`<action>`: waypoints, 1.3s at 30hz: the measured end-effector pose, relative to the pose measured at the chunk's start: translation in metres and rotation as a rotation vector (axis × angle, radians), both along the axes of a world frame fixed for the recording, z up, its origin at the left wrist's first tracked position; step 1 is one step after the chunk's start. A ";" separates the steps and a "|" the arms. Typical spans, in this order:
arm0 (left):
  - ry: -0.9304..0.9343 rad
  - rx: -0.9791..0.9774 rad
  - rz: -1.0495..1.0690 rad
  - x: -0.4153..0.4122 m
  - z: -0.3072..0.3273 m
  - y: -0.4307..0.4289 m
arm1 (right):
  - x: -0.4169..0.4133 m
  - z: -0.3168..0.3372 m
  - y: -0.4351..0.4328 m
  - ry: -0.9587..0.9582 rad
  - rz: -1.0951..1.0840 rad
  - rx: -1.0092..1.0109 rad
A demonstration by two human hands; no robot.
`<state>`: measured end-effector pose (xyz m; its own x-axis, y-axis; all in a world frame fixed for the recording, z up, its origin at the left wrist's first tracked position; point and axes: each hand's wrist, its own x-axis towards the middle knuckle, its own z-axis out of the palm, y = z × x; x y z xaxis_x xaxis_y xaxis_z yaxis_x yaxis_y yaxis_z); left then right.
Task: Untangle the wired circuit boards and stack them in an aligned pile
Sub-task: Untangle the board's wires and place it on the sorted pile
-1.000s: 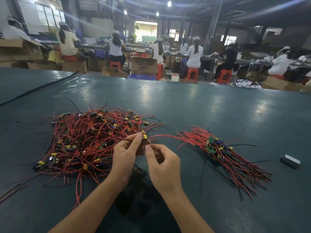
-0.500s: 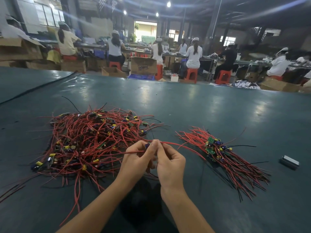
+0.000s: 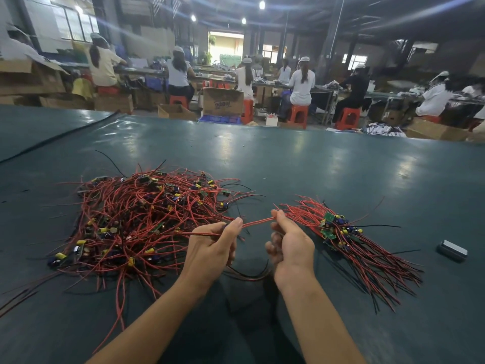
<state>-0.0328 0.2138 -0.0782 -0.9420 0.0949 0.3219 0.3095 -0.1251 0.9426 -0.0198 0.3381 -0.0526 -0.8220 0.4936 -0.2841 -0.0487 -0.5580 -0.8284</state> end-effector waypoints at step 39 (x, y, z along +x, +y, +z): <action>-0.028 -0.029 -0.060 -0.001 0.002 -0.002 | 0.007 -0.003 -0.022 -0.002 0.101 0.123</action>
